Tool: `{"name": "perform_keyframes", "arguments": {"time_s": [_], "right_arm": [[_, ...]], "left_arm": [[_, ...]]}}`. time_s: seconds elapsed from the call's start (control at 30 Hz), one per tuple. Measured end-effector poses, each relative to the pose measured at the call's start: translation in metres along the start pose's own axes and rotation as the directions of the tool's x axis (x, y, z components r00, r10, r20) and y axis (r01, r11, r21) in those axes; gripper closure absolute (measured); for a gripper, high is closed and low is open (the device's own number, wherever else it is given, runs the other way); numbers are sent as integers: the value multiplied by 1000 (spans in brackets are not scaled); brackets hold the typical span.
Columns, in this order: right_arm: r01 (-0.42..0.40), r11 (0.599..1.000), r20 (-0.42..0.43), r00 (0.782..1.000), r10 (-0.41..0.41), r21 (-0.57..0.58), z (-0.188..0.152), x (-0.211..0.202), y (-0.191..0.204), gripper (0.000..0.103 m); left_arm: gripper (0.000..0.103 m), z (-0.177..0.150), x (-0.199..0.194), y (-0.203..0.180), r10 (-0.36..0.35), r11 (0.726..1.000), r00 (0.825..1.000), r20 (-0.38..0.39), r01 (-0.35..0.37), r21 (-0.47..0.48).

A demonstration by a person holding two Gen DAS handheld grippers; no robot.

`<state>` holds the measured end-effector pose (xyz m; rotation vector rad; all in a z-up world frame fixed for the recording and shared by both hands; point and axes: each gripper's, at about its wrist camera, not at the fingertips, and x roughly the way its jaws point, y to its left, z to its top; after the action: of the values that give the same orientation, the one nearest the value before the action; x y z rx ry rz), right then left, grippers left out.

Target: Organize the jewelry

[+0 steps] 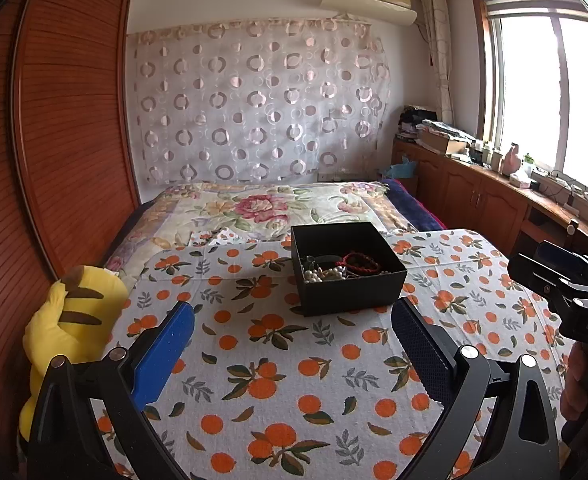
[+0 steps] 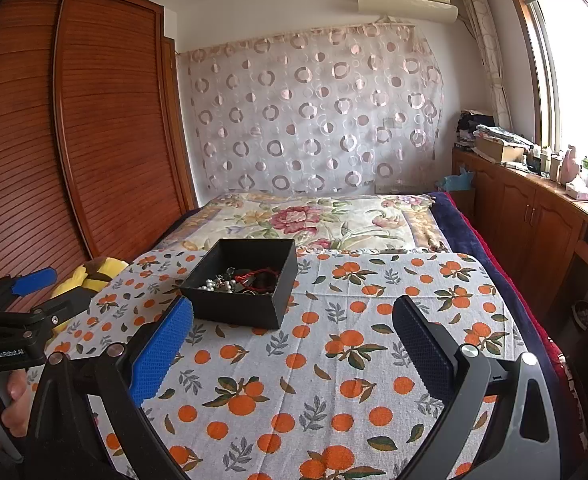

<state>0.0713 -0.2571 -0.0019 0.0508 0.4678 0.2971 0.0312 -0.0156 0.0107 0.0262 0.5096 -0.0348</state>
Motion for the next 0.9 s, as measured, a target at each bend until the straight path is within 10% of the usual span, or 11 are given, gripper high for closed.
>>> {"name": "perform_keyframes", "arguments": {"time_s": [0.9], "right_arm": [[2, 1000, 3, 1000, -2, 0, 0, -1, 1, 2]], "left_arm": [[8, 2, -6, -4, -4, 1000, 1000, 3, 4, -5]]}}
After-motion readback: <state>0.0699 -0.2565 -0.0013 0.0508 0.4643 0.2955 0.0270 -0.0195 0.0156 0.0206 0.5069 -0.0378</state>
